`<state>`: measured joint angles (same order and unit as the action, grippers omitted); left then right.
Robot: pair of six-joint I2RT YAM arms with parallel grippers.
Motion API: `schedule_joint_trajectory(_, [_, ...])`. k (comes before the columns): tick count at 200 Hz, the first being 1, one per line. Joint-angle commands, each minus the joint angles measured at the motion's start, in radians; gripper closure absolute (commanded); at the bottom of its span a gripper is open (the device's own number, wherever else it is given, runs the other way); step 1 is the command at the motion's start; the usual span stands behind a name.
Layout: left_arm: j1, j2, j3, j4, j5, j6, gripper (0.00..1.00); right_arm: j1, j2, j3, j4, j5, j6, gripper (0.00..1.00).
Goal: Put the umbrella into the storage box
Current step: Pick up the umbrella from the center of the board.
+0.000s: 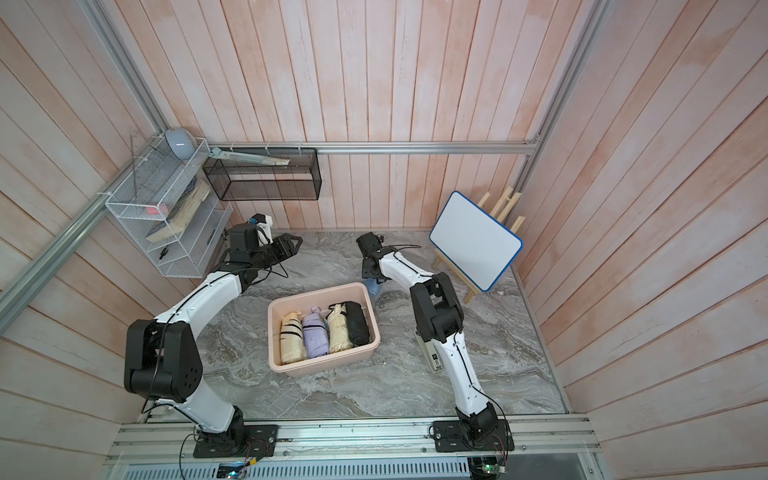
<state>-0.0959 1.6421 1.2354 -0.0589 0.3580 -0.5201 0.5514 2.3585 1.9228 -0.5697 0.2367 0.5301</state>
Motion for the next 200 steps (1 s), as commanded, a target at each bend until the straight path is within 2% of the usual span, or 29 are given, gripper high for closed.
schedule_joint_trajectory(1, [0.01,-0.053,-0.03,-0.011,-0.013,0.017,0.35,-0.032,-0.047,-0.1,0.017,-0.03,0.021,0.39])
schedule_joint_trajectory(29, [0.013,-0.094,-0.059,-0.03,-0.023,0.017,0.35,-0.049,-0.076,-0.165,0.031,-0.036,0.042,0.44])
schedule_joint_trajectory(89, [0.015,-0.233,-0.135,-0.132,-0.072,-0.009,0.35,-0.058,-0.145,-0.177,0.046,-0.039,0.022,0.56])
schedule_joint_trajectory(134, [0.015,-0.371,-0.207,-0.309,-0.185,-0.126,0.35,-0.058,-0.315,-0.305,0.119,-0.04,0.018,0.65])
schedule_joint_trajectory(172, [0.015,-0.464,-0.227,-0.473,-0.216,-0.219,0.39,-0.057,-0.455,-0.397,0.128,-0.032,0.006,0.66])
schedule_joint_trajectory(200, [0.015,-0.517,-0.231,-0.567,-0.228,-0.221,0.41,-0.059,-0.567,-0.456,0.133,-0.034,-0.014,0.68])
